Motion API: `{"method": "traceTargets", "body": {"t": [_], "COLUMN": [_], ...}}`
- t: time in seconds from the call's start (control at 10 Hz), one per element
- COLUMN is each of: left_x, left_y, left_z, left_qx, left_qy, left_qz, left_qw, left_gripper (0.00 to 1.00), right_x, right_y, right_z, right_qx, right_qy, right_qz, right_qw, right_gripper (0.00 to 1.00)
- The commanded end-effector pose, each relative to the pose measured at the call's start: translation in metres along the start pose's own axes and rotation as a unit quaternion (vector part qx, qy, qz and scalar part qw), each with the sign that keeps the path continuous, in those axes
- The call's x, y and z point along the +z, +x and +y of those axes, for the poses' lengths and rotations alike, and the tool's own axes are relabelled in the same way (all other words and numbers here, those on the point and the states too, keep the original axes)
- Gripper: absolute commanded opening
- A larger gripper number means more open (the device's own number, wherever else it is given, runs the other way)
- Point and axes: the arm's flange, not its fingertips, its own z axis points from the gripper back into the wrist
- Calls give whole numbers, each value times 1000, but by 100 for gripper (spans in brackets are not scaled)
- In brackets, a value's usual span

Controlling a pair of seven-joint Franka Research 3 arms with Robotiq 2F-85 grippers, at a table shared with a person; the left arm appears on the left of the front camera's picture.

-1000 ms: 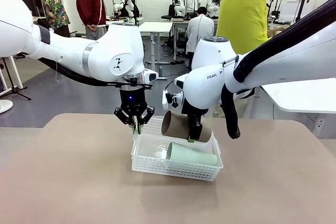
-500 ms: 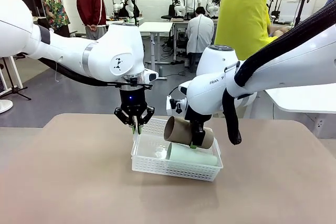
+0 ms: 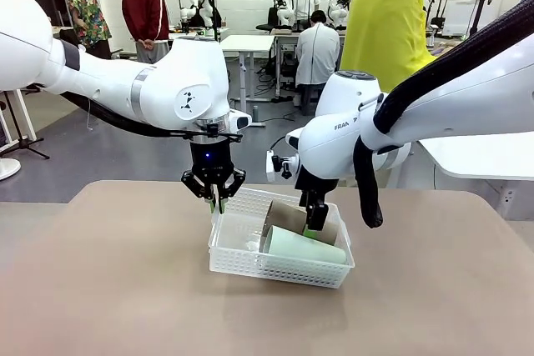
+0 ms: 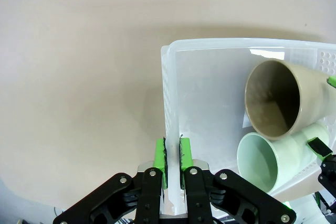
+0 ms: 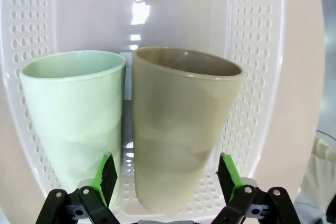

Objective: Clean and organize the cups into the basket.
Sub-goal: Pick up the Reusable plastic cup from the right side of the table and stack it inside the Organizing basket in the center of the table.

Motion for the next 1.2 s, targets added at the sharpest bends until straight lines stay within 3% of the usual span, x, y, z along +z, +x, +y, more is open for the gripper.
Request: {"method": "traceTargets", "body": {"t": [0.0, 0.2, 0.4, 0.7, 0.9, 1.1], "left_x": [0, 0, 0, 0, 0, 0], "left_y": [-1, -1, -1, -1, -1, -1], "left_z": [0, 0, 0, 0, 0, 0], "left_qx": [-2, -2, -2, -2, -2, -2], "left_qy": [1, 1, 1, 1, 1, 1], "left_qz": [0, 0, 0, 0, 0, 0], "left_qw": [1000, 1000, 1000, 1000, 1000, 1000], "left_gripper": [0, 0, 0, 0, 0, 0], "right_x": [2, 7, 59, 177, 189, 170], "right_y": [-5, -5, -31, -135, -214, -303], "right_z": [4, 5, 21, 88, 108, 118], "right_qx": [4, 4, -19, -92, -129, -155], "right_qy": [2, -3, -21, -83, -75, -86], "right_qz": [-20, -25, -59, -157, -243, -329], "right_qw": [1000, 1000, 998, 980, 959, 927], "right_gripper": [100, 100, 100, 100, 100, 100]}}
